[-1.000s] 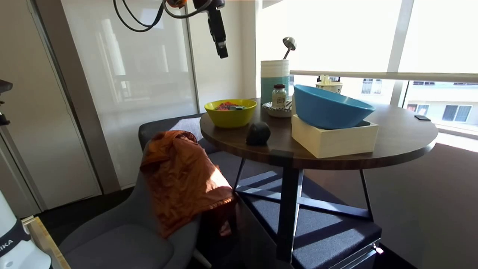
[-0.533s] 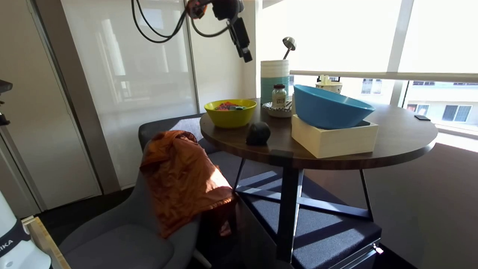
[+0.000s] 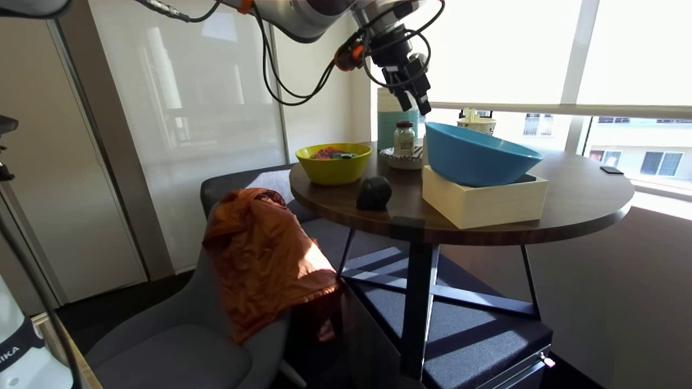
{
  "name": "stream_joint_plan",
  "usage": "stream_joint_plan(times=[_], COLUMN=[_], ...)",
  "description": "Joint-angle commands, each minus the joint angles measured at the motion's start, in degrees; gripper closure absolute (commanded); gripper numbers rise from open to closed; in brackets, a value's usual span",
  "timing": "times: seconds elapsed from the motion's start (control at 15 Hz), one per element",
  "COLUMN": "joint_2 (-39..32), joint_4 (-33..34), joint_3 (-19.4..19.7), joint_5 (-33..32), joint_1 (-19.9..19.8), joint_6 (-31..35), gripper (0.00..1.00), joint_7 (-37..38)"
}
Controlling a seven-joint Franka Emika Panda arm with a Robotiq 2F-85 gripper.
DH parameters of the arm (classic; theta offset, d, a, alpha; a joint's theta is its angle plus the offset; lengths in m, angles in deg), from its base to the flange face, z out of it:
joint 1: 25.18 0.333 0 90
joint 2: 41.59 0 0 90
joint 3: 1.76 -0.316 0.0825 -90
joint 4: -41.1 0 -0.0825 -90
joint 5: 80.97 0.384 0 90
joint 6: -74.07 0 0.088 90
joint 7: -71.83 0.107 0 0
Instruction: Move the white mug cup to the left
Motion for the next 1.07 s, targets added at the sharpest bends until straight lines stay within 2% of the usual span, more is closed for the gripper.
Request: stream_joint_plan(times=[0.0, 0.2, 0.4, 0.87, 0.93, 1.0], joint_2=[-1.18, -1.49, -2.47, -4.61, -5.15, -5.78], joint_4=[1.74, 0.96, 1.73, 2.89, 3.12, 3.32], joint_3=[0.04, -2.46, -2.99, -2.72, -2.83, -2.83], joint_5=[0.15, 4.43, 5.68, 5.40, 5.86, 6.14], joint_1=[-0.19, -2.18, -2.84, -3.36, -3.53, -3.65], joint_6=[-0.54, 0.05, 0.09, 0.17, 0.03, 0.27], gripper=[0.00, 0.00, 0.00, 0.00, 0.02, 0.17], joint_7=[-0.21, -9.36, -15.05, -16.77, -16.48, -16.14])
